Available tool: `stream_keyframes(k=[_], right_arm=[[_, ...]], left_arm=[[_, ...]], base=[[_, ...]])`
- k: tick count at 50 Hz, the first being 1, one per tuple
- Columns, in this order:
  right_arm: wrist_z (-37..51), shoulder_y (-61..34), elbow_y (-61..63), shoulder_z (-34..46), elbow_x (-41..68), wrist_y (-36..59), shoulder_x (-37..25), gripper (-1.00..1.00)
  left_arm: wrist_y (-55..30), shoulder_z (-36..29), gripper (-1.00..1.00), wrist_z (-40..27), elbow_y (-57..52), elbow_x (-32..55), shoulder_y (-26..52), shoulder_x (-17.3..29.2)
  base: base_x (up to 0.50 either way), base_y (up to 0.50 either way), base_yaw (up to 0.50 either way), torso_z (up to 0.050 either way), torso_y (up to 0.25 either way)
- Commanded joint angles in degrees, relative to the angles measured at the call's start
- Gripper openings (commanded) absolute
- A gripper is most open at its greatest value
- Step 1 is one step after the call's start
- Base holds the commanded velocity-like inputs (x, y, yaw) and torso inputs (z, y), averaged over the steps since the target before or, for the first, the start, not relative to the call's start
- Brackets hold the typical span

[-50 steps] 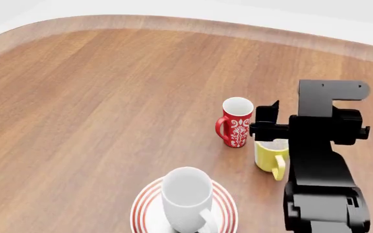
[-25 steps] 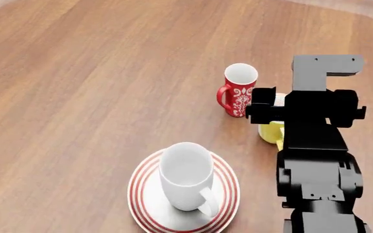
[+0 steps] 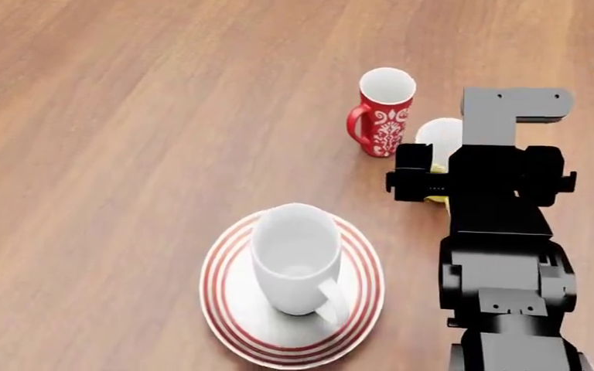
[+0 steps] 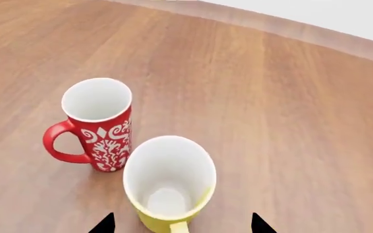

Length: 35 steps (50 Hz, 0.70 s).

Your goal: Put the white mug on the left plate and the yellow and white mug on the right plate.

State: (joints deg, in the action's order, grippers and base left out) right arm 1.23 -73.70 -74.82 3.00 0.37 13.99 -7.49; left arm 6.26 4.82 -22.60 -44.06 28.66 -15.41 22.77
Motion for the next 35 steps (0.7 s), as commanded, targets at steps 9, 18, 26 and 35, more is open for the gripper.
stream_keyframes(k=[9,18,26,35], right_arm=[[-0.5,0.1,-0.2,-1.2,-0.3,0.1,0.0,1.0],[-0.8,-0.9,-0.2,-3.2,0.6,-5.8,0.0,1.0],[-1.0,-0.7,-0.2,-4.4,0.1,-6.5,-0.1,1.0],[-0.8,-0.9,-0.2,-5.2,-0.1,-6.3,-0.4,1.0]], left_arm=[[-0.7,-0.8,1.0,-0.2,0.5,0.0,0.8,0.4],[-0.8,-0.7,1.0,-0.6,0.6,0.3,1.0,0.5],[-1.1,-1.0,1.0,-1.4,0.5,-2.2,1.2,0.4],[-1.2,-1.1,1.0,-1.3,0.8,-1.6,1.2,0.7]], base=[[0.0,0.0,0.0,0.004,-0.202],[0.0,0.0,0.0,0.0,0.0],[0.0,0.0,0.0,0.001,-0.135],[0.0,0.0,0.0,0.006,-0.082]])
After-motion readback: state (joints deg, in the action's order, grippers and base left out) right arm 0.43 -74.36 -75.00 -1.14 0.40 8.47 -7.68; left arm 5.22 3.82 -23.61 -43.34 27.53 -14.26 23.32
